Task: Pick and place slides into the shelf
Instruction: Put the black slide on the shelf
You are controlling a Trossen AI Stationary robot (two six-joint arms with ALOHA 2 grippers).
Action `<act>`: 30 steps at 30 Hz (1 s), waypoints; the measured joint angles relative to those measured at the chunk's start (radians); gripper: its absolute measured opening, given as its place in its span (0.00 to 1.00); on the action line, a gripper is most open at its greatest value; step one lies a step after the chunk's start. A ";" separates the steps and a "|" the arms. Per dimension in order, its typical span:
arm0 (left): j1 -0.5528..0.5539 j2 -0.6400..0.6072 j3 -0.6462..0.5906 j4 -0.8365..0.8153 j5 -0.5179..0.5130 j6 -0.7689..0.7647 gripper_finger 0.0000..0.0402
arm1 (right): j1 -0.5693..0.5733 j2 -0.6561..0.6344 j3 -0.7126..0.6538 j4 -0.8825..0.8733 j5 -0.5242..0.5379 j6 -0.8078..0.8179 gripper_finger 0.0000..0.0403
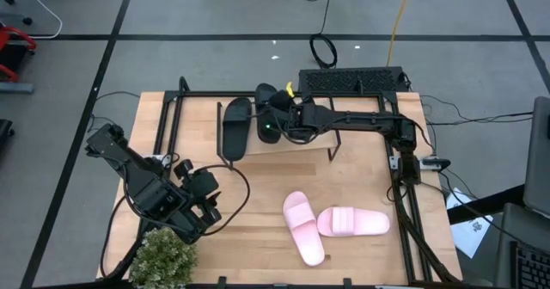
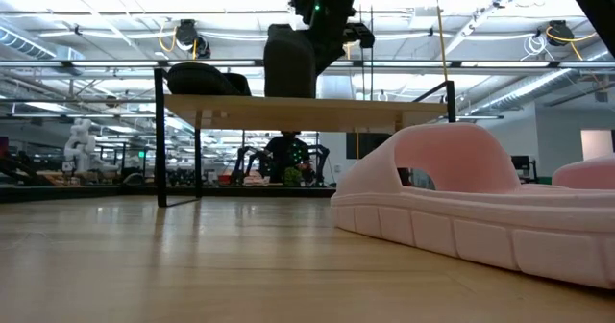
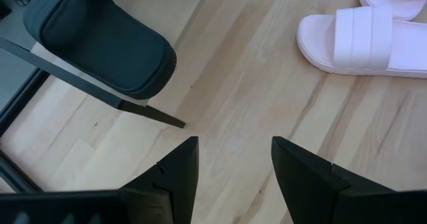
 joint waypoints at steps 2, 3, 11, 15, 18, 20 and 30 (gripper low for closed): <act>0.000 0.000 0.000 0.000 -0.004 0.000 0.46 | 0.004 0.019 0.000 0.005 0.015 -0.009 0.00; 0.000 0.000 0.000 0.000 -0.004 0.000 0.46 | 0.006 0.031 -0.002 0.003 0.013 -0.011 0.00; 0.000 0.000 0.000 0.001 -0.011 0.002 0.46 | 0.007 0.089 0.000 0.073 0.054 -0.039 0.00; 0.000 0.000 0.000 0.001 -0.011 0.009 0.46 | 0.012 0.088 0.000 0.075 0.051 -0.037 0.00; 0.000 0.000 0.000 0.001 -0.012 0.014 0.46 | 0.014 0.088 0.000 0.074 0.047 -0.024 0.00; 0.000 0.000 0.000 0.001 -0.012 0.014 0.46 | 0.014 0.088 0.000 0.074 0.044 -0.014 0.00; 0.000 0.000 0.000 0.004 -0.012 0.015 0.46 | 0.015 0.088 0.000 0.090 0.003 0.010 0.00</act>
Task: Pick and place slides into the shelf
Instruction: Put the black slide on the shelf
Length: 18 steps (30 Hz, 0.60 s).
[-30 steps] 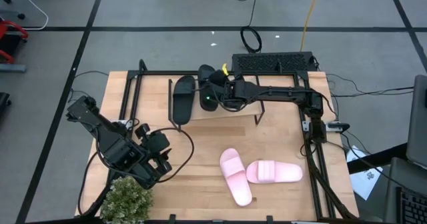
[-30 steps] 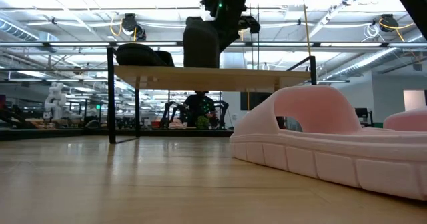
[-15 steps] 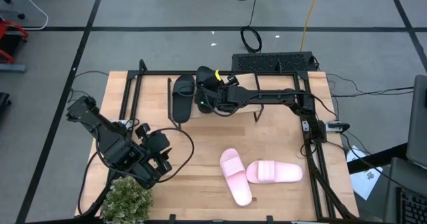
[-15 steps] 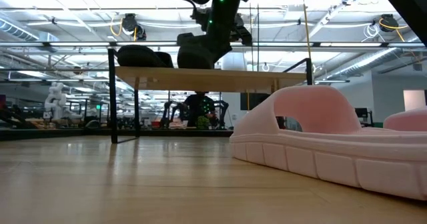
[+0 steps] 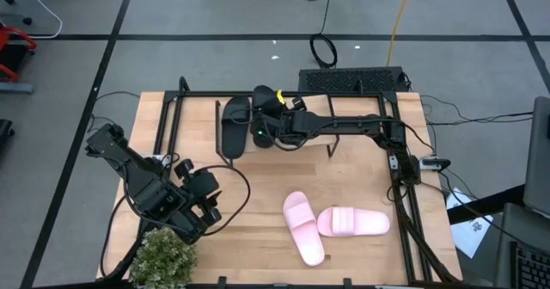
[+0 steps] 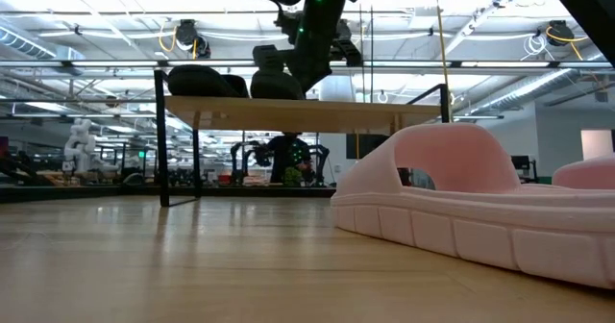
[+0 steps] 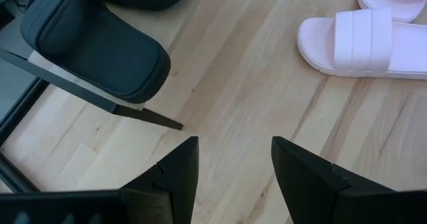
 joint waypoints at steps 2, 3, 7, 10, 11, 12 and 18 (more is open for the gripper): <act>0.000 0.000 0.000 0.000 0.000 0.000 0.46 | -0.001 0.000 0.000 0.016 -0.017 -0.002 0.00; 0.000 0.000 0.000 0.000 0.000 0.000 0.46 | -0.001 0.000 0.000 0.020 -0.019 -0.003 0.00; 0.000 0.000 0.000 0.000 0.000 0.000 0.46 | 0.000 0.000 0.000 0.028 -0.040 -0.009 0.01; 0.000 0.000 0.000 0.000 0.000 0.000 0.46 | 0.000 -0.001 0.000 0.030 -0.043 -0.010 0.01; 0.000 0.000 0.000 0.000 0.000 0.000 0.46 | 0.000 -0.001 0.000 0.031 -0.044 -0.010 0.01; 0.000 0.000 0.000 0.000 0.000 0.000 0.46 | 0.000 -0.001 0.000 0.033 -0.045 -0.009 0.01; -0.001 0.000 0.000 0.000 0.000 0.000 0.46 | 0.002 -0.001 0.000 0.069 -0.076 -0.015 0.01</act>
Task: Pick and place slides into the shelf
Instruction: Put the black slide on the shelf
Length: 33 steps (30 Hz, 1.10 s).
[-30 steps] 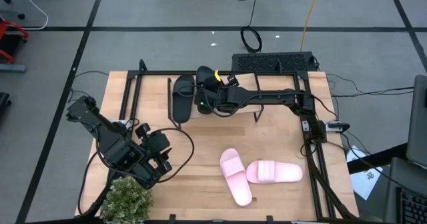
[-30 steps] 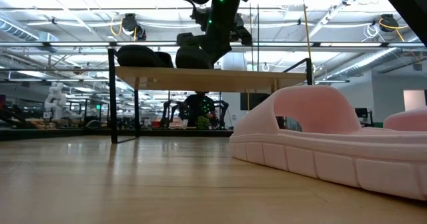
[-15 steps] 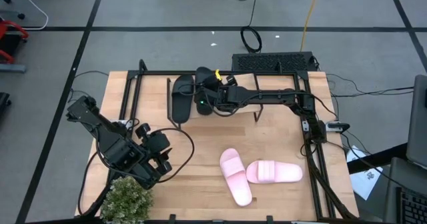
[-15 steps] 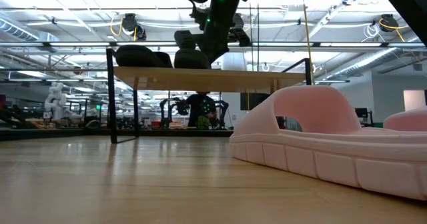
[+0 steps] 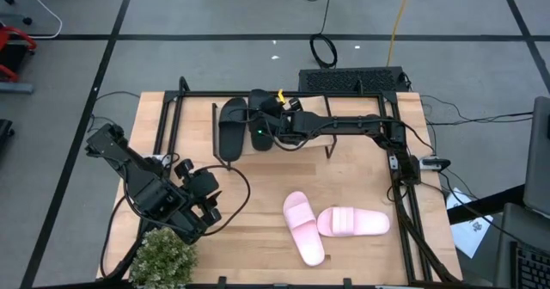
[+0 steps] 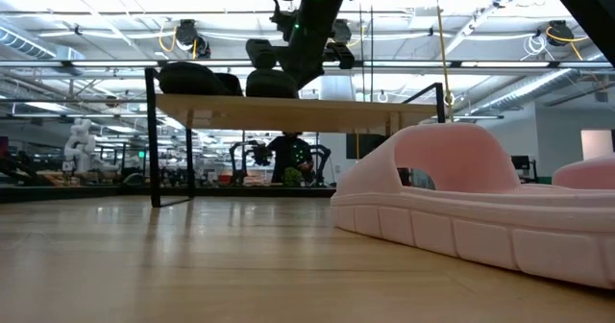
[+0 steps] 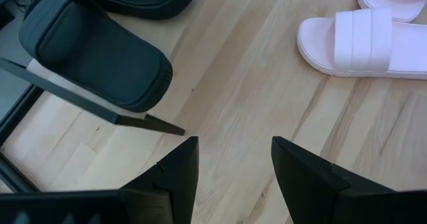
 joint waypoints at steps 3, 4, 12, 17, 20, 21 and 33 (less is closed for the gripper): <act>0.000 0.000 0.000 0.000 0.000 0.000 0.46 | 0.003 0.000 0.000 0.015 -0.020 -0.003 0.01; 0.000 0.000 0.000 0.000 0.000 0.000 0.46 | 0.003 0.000 0.000 0.020 -0.032 -0.003 0.01; 0.000 0.000 0.000 0.000 0.000 0.000 0.46 | 0.002 0.000 0.000 0.034 -0.050 -0.010 0.02; 0.000 0.000 0.000 0.000 0.000 0.001 0.46 | 0.002 0.000 0.000 0.046 -0.078 -0.011 0.07; 0.000 0.000 0.000 0.000 0.001 0.002 0.46 | 0.001 0.000 0.000 0.060 -0.100 -0.019 0.11; 0.000 0.000 0.000 0.000 0.001 0.002 0.46 | 0.002 0.000 0.000 0.065 -0.102 -0.026 0.13; 0.000 0.000 0.000 0.000 0.001 0.001 0.46 | 0.002 0.000 0.000 0.072 -0.127 -0.032 0.20</act>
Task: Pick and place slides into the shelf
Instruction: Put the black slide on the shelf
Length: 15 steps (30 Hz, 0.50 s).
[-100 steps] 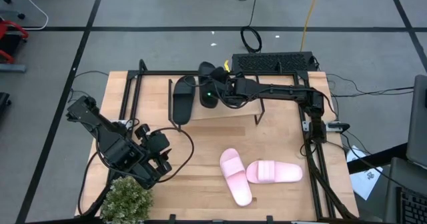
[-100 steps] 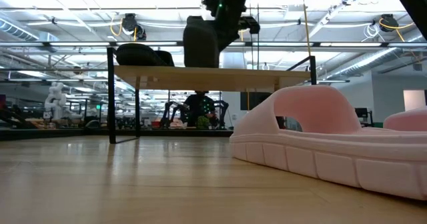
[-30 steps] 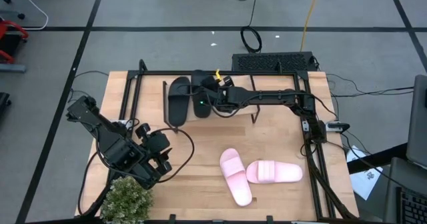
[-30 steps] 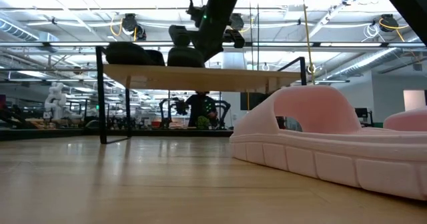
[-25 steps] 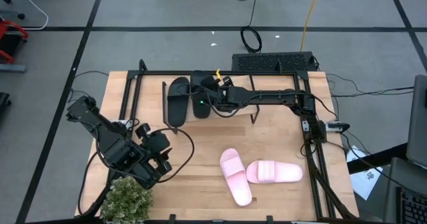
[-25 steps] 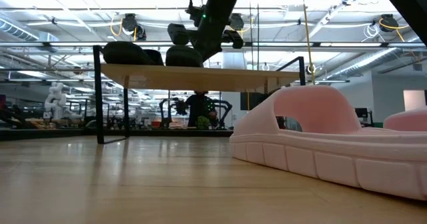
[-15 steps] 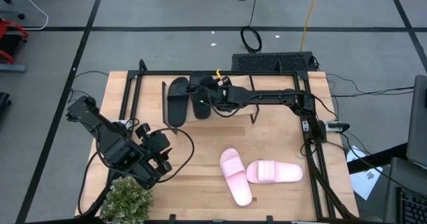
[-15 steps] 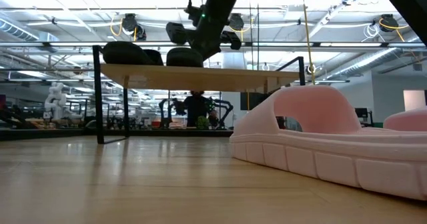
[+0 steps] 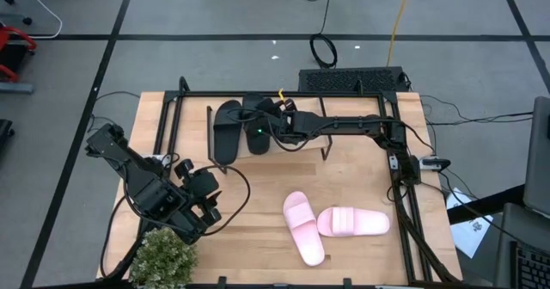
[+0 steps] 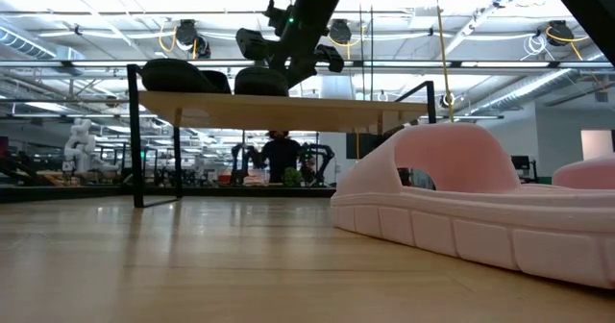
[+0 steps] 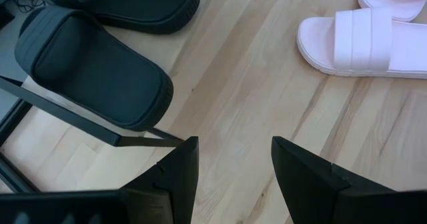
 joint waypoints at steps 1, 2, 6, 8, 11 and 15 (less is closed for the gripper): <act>0.000 0.000 0.000 0.000 0.000 0.000 0.46 | 0.000 0.000 0.000 0.000 0.000 -0.002 0.20; 0.000 0.000 0.000 0.000 0.000 0.000 0.46 | 0.000 0.000 0.000 -0.001 0.000 -0.004 0.20; 0.000 0.000 0.000 0.000 0.000 0.000 0.46 | 0.000 0.000 0.000 -0.016 0.000 -0.006 0.20; 0.000 0.000 0.000 0.000 0.000 0.000 0.46 | 0.000 0.000 0.001 -0.030 0.001 -0.006 0.20; 0.000 0.000 0.000 0.000 0.000 0.000 0.46 | 0.000 0.000 0.001 -0.045 0.002 -0.005 0.20; 0.000 0.000 0.000 0.000 0.001 -0.001 0.46 | 0.000 0.000 0.000 -0.074 -0.004 0.003 0.20</act>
